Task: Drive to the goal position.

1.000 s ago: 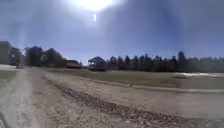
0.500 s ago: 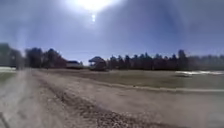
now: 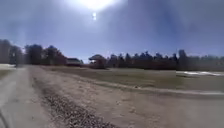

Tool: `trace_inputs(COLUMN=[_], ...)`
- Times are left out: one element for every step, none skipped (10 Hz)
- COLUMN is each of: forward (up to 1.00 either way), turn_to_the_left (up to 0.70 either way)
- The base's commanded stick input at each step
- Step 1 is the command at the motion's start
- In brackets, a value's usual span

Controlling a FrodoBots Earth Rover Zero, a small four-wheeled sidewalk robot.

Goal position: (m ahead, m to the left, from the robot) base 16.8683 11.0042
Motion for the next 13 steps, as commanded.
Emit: trace_inputs(forward=[0.7,0.7,0.7,0.7,0.7,0.7,0.7,0.7,0.7,0.7,0.7,0.7,0.7], turn_to_the_left=[0.03,0.03,0.03,0.03,0.03,0.03,0.23,0.32,0.35,0.35,0.11,0.03,0.03])
